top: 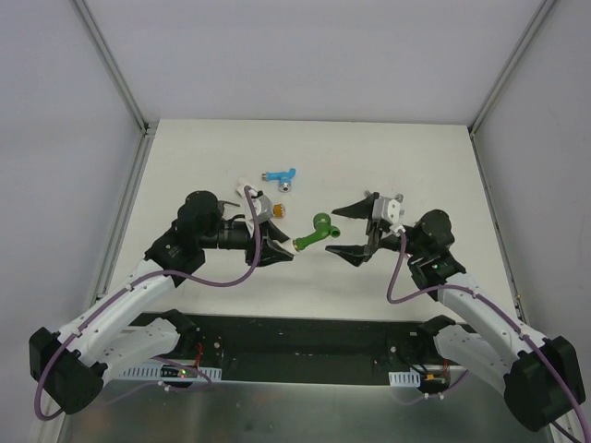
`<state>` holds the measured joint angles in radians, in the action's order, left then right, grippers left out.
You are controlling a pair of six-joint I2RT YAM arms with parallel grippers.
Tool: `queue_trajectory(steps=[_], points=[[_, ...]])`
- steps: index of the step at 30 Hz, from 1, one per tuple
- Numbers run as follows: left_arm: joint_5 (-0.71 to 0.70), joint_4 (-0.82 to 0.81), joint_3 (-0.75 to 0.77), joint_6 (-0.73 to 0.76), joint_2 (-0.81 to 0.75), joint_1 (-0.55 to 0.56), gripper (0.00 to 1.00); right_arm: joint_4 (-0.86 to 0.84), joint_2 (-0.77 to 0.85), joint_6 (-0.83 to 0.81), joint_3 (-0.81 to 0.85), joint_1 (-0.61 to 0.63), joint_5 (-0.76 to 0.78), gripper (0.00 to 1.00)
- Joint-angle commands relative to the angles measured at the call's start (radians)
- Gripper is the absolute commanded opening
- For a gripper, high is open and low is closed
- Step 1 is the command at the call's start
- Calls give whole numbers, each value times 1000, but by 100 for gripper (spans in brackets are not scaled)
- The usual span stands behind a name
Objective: Install the water faucets
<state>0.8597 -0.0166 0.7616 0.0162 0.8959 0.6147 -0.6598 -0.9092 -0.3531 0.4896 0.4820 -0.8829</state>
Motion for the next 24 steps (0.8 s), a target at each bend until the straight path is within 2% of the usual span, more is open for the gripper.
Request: queue_trajectory(steps=[1,8,12,16,20,21,24], points=[[68,-52,59,10,21,5,0,-103,-3,6,35,10,-106,89],[111,-51,71,5,58,3,0,-126,-48,8,86,13,-145,88],[113,-49,82,10,70,3,0,-127,-89,42,109,21,-183,81],[58,-43,88,42,75,5,0,-135,-108,130,107,24,-177,59],[-102,-49,76,94,64,5,0,-135,-99,258,83,24,-154,39],[-132,-57,71,103,63,5,0,-133,-93,305,72,24,-139,32],[-246,-118,47,128,66,6,0,-107,-83,490,53,24,-38,0]])
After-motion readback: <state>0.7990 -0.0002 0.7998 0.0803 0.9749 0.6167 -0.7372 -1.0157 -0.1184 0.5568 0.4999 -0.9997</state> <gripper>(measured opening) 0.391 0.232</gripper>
